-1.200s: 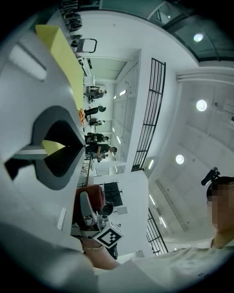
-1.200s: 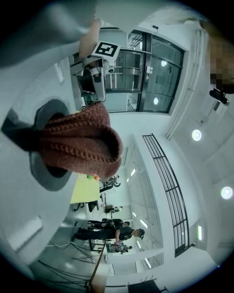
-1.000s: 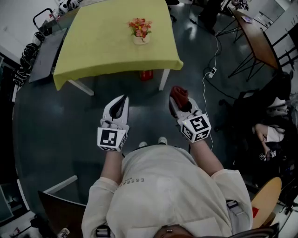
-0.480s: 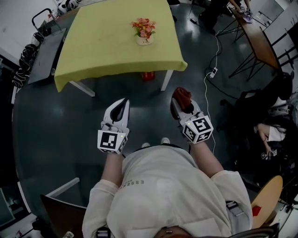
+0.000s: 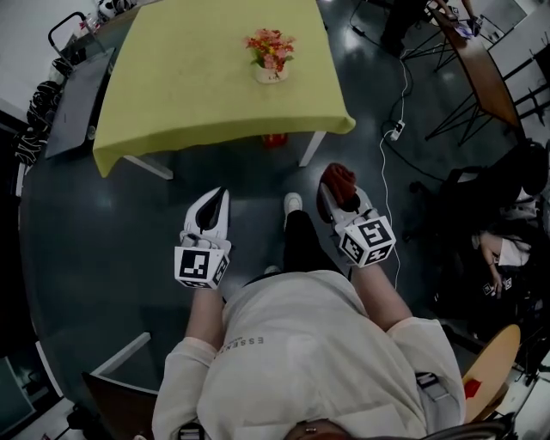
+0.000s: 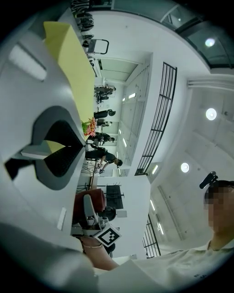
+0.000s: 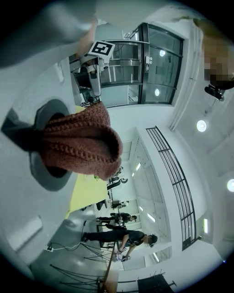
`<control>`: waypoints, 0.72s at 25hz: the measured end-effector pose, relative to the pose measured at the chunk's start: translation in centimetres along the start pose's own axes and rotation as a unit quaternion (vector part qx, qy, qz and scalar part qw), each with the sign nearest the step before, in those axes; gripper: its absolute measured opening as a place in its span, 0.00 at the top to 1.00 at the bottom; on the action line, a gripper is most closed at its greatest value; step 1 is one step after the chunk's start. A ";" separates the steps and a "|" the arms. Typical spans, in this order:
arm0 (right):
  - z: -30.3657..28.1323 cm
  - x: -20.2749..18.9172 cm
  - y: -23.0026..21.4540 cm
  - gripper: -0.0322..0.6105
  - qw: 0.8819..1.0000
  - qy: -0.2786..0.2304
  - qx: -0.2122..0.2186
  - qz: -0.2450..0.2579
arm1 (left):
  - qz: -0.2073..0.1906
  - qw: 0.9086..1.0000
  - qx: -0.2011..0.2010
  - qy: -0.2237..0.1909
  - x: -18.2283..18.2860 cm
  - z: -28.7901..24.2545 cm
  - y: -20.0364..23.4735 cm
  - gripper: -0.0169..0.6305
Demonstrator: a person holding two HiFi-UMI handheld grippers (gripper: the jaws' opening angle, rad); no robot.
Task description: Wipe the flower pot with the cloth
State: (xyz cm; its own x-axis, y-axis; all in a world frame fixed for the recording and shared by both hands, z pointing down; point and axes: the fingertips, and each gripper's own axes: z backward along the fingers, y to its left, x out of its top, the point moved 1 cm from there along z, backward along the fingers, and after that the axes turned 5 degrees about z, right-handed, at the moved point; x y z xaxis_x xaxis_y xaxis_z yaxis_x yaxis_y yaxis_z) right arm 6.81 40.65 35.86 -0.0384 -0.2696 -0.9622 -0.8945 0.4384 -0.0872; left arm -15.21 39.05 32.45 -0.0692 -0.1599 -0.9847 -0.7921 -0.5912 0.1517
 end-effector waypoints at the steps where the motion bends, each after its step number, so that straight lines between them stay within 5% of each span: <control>1: -1.0 0.0 -0.8 0.88 1.000 0.000 0.004 0.000 | 0.003 1.000 0.003 0.001 -0.2 -1.1 0.5 0.95; 12: -16.2 5.1 -14.8 0.88 0.999 0.005 0.031 0.007 | -0.022 0.999 0.026 0.001 3.2 -19.3 8.4 0.95; 18: -23.1 6.4 -20.4 0.88 0.998 0.031 0.049 0.015 | -0.001 0.999 0.040 0.013 3.0 -26.4 11.1 0.95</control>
State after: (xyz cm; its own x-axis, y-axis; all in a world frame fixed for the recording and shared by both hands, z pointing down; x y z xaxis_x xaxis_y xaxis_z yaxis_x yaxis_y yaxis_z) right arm 14.49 10.19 37.45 -0.0945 -0.3055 -0.9475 -0.8444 0.5287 -0.0863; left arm -8.21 11.10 33.41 -0.0528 -0.1789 -0.9825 -0.8378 -0.5274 0.1411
